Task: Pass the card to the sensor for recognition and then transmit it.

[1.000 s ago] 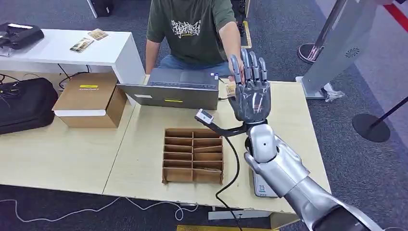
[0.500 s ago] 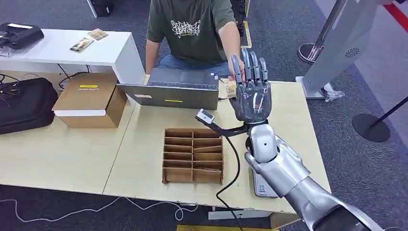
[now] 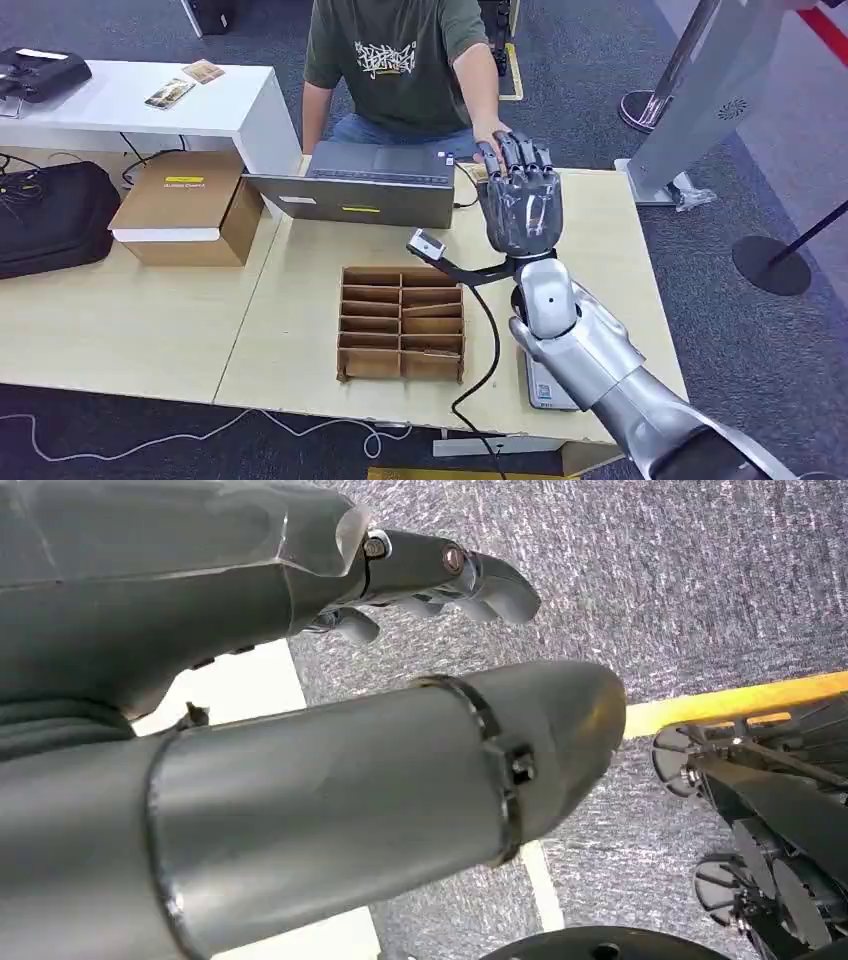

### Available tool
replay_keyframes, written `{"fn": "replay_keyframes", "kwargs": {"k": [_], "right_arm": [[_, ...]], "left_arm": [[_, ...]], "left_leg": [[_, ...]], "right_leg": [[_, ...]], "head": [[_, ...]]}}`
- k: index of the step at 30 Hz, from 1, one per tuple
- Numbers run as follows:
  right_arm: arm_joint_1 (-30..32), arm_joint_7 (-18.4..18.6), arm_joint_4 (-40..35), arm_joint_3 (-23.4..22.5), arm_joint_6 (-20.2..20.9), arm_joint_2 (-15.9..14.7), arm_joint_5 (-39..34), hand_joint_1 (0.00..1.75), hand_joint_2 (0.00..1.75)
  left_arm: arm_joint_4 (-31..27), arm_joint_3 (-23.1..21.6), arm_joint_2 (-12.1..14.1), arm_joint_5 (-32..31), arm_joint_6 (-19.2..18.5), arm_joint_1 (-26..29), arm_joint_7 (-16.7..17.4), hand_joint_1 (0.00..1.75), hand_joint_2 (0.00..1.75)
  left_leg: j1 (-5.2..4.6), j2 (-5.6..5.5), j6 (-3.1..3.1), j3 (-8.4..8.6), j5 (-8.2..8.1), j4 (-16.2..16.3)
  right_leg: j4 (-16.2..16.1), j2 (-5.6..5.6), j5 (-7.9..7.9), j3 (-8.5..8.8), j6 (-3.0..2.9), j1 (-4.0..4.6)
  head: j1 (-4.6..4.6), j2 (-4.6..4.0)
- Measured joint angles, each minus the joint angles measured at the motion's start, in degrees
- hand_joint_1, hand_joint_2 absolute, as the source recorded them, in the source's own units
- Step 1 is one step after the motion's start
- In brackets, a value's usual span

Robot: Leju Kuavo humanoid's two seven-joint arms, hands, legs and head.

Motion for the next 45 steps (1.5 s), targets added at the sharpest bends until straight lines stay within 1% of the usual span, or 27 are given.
{"fn": "replay_keyframes", "kwargs": {"k": [21, 25, 26, 27, 28, 29, 30, 31, 32, 33, 34, 35, 36, 39, 41, 45], "right_arm": [[-0.1, 0.1, 1.2, 0.5, 0.0, 0.0, 0.0, 1.75, 1.75], [0.0, -0.7, 1.4, 0.5, 0.0, 0.0, 0.0, 1.75, 1.75], [0.0, -1.6, 1.4, 0.4, 0.0, 0.1, 0.0, 1.75, 1.75], [0.3, -3.7, 1.4, -0.3, 0.0, 0.3, -0.6, 1.75, 1.75], [1.0, -8.7, 1.4, -2.2, 0.0, 1.3, -2.6, 1.75, 1.75], [1.8, -15.8, 1.6, -5.6, 0.0, 2.8, -6.3, 1.75, 1.75], [2.1, -22.8, 2.9, -9.5, 0.0, 4.4, -11.7, 1.75, 1.75], [1.9, -28.1, 4.9, -13.9, 0.0, 6.1, -18.1, 1.75, 1.75], [1.7, -31.8, 6.7, -18.4, 0.3, 8.0, -24.5, 1.75, 1.75], [1.6, -34.8, 7.7, -22.0, 2.0, 9.3, -30.4, 1.75, 1.75], [1.4, -37.8, 8.4, -25.0, 6.1, 10.5, -37.9, 1.75, 1.75], [1.4, -39.4, 8.8, -28.5, 10.8, 11.3, -43.7, 1.75, 1.75], [1.5, -40.1, 9.0, -31.1, 13.3, 12.0, -46.4, 1.75, 1.75], [1.7, -40.1, 9.1, -36.6, 17.4, 13.2, -50.1, 1.75, 1.75], [1.7, -40.0, 9.1, -39.4, 19.3, 13.5, -52.0, 1.75, 1.75], [1.9, -40.0, 9.1, -42.5, 20.1, 13.5, -52.9, 1.75, 1.75]], "left_arm": [[0.0, 0.0, 0.0, 0.2, -0.1, 0.0, 0.0, 0.00, 0.00], [0.0, 0.0, 0.0, 0.2, -0.1, 0.0, 0.0, 0.00, 0.00], [0.0, 0.0, 0.0, 0.2, -0.1, 0.0, 0.0, 0.00, 0.00], [0.0, 0.0, 0.0, 0.4, -0.1, 0.0, 0.0, 0.00, 0.00], [0.0, 0.0, 0.0, 0.7, -0.1, 0.0, 0.0, 0.00, 0.00], [0.0, 0.0, 0.0, 1.1, -0.1, 0.1, 0.0, 0.00, 0.00], [0.0, 0.0, 0.0, 1.4, -0.1, 0.0, 0.0, 0.00, 0.00], [0.0, 0.0, -0.1, 1.7, -0.1, 0.0, 0.0, 0.00, 0.00], [0.0, 0.0, -0.1, 1.9, -0.1, 0.0, 0.0, 0.00, 0.00], [0.0, 0.0, -0.2, 2.0, -0.2, 0.1, 0.0, 0.00, 0.00], [0.0, 0.0, -0.2, 2.1, -0.2, 0.2, 0.0, 0.00, 0.00], [0.0, 0.0, -0.2, 2.2, -0.3, 0.4, 0.0, 0.00, 0.00], [0.0, 0.0, -0.2, 2.2, -0.3, 0.4, 0.0, 0.00, 0.00], [0.0, 0.0, -0.2, 1.9, -0.3, 0.3, 0.0, 0.00, 0.00], [0.0, 0.0, -0.2, 1.7, -0.2, 0.3, 0.0, 0.00, 0.00], [0.0, 0.0, -0.2, 1.2, 0.1, 0.3, 0.0, 0.00, 0.00]], "left_leg": [[0.00, 0.00, 0.00, 0.00, 0.00, 0.0], [0.00, 0.00, 0.00, 0.00, 0.00, 0.0], [0.00, 0.00, 0.00, 0.00, 0.00, 0.0], [0.00, 0.00, 0.00, 0.00, 0.00, 0.0], [0.01, 0.00, 0.00, 0.00, 0.00, 0.0], [0.01, 0.00, 0.00, -0.02, 0.00, 0.0], [0.01, 0.00, 0.00, -0.02, 0.00, 0.0], [0.01, -0.01, 0.00, -0.02, 0.00, 0.0], [0.03, -0.10, 0.00, -0.02, 0.01, 0.0], [0.03, -0.20, 0.01, -0.03, 0.04, 0.0], [0.03, -0.19, 0.03, -0.04, 0.06, 0.0], [0.01, -0.18, 0.03, -0.04, 0.06, 0.0], [0.00, -0.14, 0.03, -0.06, 0.06, 0.0], [-0.02, -0.14, 0.04, -0.05, 0.06, 0.0], [-0.02, -0.16, 0.04, -0.06, 0.06, 0.0], [-0.02, -0.11, 0.04, -0.05, 0.05, 0.0]], "right_leg": [[0.0, 0.00, 0.00, 0.00, 0.00, 0.00], [0.0, 0.00, 0.00, 0.01, 0.00, 0.00], [0.0, 0.00, 0.00, 0.00, 0.00, 0.00], [0.0, -0.01, 0.00, 0.01, 0.00, 0.00], [0.0, 0.00, 0.00, 0.01, 0.00, 0.00], [0.0, 0.00, 0.00, 0.00, 0.00, 0.00], [0.0, 0.00, 0.00, -0.02, 0.00, 0.00], [0.0, -0.03, 0.00, -0.01, 0.00, -0.01], [0.0, -0.12, -0.01, 0.02, 0.00, 0.00], [0.0, -0.22, -0.02, 0.04, -0.01, 0.01], [0.0, -0.22, -0.02, 0.04, 0.00, 0.02], [0.0, -0.19, -0.01, 0.03, 0.00, 0.01], [0.0, -0.16, 0.00, 0.02, 0.00, 0.00], [0.0, -0.15, 0.01, 0.01, 0.01, -0.01], [0.0, -0.17, 0.01, 0.01, 0.01, -0.01], [0.0, -0.11, 0.01, -0.03, 0.01, -0.01]], "head": [[0.00, 0.00], [0.00, 0.00], [0.00, 0.00], [0.00, 0.00], [0.02, 0.00], [0.00, 0.00], [0.00, 0.00], [-0.07, 0.00], [0.00, 0.00], [0.00, 0.00], [0.00, 0.00], [0.00, 0.00], [0.02, 0.00], [-0.02, 0.00], [0.00, 0.00], [0.00, 0.00]]}}
